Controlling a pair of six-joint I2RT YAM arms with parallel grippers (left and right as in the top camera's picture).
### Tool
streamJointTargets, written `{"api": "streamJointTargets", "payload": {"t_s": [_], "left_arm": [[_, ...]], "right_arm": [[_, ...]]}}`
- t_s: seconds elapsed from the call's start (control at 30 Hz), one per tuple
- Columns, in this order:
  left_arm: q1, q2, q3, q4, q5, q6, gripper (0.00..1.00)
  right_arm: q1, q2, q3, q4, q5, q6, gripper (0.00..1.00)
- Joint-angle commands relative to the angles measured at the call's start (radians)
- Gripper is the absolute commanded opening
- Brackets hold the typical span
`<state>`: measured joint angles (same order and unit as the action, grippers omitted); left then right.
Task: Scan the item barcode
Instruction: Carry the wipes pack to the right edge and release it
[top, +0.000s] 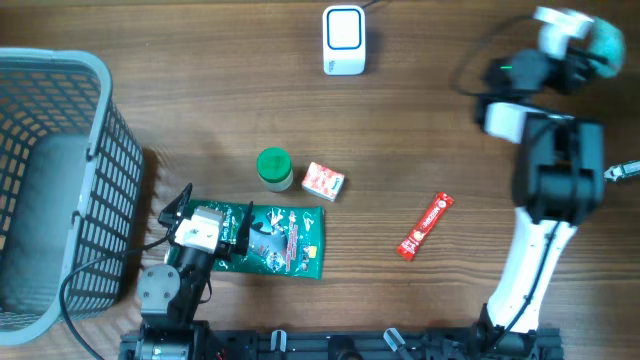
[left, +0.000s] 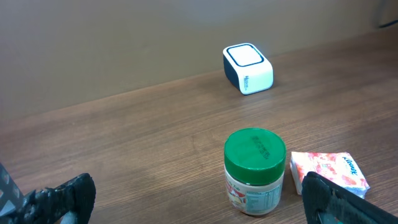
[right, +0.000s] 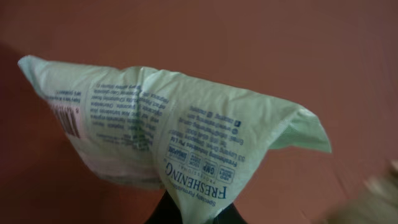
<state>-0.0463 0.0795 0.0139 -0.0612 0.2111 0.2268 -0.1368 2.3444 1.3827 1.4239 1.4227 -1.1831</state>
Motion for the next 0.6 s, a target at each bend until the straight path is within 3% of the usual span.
{"api": "streamJointTargets", "payload": {"t_s": [0.0, 0.03, 0.13, 0.2, 0.23, 0.3, 0.37, 0.47, 0.57], "left_arm": [[-0.004, -0.007, -0.004, -0.004, 0.013, -0.006, 1.00], [-0.004, -0.007, -0.004, -0.003, 0.013, -0.006, 1.00], [-0.004, -0.007, -0.003, -0.003, 0.013, -0.006, 1.00], [-0.004, -0.007, -0.004, -0.003, 0.013, -0.006, 1.00], [-0.004, -0.007, -0.004, -0.003, 0.013, -0.006, 1.00], [-0.004, -0.007, -0.004, -0.004, 0.013, -0.006, 1.00], [-0.004, -0.007, -0.004, -0.004, 0.013, -0.006, 1.00], [-0.004, -0.007, -0.004, -0.003, 0.013, -0.006, 1.00], [-0.004, -0.007, -0.003, -0.003, 0.013, -0.006, 1.00]], "right_arm": [[-0.096, -0.005, -0.025, -0.036, 0.096, 0.120, 0.04], [-0.132, -0.005, -0.039, -0.076, 0.096, 0.183, 0.04], [-0.179, -0.005, -0.050, -0.271, 0.095, 0.408, 0.29], [-0.188, -0.005, -0.050, -0.420, 0.060, 0.526, 0.52], [-0.187, -0.005, -0.050, -0.437, 0.047, 0.539, 0.71], [-0.187, -0.005, -0.045, -0.383, 0.053, 0.516, 0.86], [-0.171, -0.006, -0.023, -0.198, 0.097, 0.391, 0.86], [-0.086, -0.037, 0.036, 0.172, 0.097, 0.071, 0.86], [0.028, -0.124, 0.160, 0.221, 0.097, -0.058, 0.86]]}}
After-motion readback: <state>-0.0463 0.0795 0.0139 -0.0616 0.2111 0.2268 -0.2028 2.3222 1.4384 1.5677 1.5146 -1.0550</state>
